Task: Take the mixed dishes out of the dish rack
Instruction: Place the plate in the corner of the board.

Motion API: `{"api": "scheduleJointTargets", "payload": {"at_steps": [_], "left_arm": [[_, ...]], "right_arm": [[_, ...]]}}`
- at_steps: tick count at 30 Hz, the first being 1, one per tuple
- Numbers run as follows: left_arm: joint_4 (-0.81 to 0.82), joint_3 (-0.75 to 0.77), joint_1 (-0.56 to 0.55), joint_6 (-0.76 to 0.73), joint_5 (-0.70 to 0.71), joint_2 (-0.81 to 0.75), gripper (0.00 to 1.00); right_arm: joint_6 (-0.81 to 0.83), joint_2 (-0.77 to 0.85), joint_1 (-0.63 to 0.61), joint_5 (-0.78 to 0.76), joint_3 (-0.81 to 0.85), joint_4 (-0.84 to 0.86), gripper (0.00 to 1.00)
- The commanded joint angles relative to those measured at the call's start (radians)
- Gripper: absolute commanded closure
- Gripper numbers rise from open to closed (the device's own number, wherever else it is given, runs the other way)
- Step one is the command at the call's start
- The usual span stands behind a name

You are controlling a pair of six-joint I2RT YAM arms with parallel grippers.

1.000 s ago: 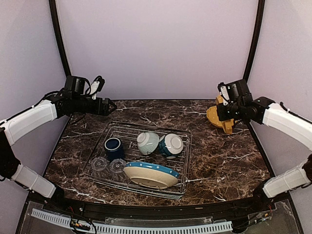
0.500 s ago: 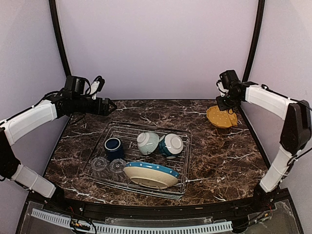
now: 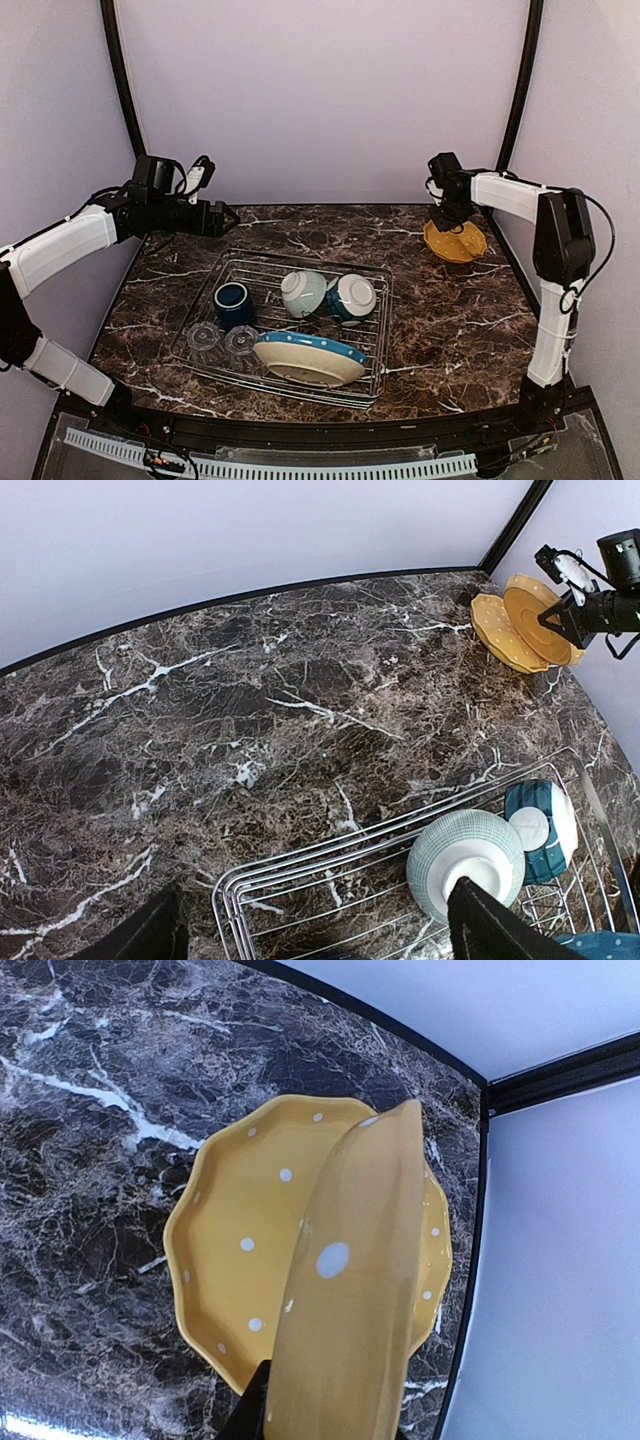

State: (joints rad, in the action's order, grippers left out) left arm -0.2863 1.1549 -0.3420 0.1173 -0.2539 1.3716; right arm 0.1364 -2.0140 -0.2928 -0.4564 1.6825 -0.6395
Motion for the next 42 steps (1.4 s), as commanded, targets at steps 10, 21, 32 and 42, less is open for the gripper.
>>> {"api": "scheduleJointTargets", "payload": {"at_steps": [10,21,32,42], "left_arm": [[-0.01,0.013,0.006,0.013,-0.022,-0.017,0.11],[-0.008,0.012,0.006,0.018,-0.03,-0.018,0.11],[-0.008,0.012,0.006,0.016,-0.026,-0.018,0.11],[-0.008,0.012,0.006,0.016,-0.027,-0.021,0.11]], "right_arm": [[0.071,-0.119,0.017,-0.1,0.129,0.094,1.0],[0.04,-0.166,0.014,-0.051,0.105,0.088,0.78],[0.031,-0.206,-0.004,-0.076,0.09,0.09,0.59],[0.021,-0.172,-0.005,-0.015,0.091,0.072,0.33]]}}
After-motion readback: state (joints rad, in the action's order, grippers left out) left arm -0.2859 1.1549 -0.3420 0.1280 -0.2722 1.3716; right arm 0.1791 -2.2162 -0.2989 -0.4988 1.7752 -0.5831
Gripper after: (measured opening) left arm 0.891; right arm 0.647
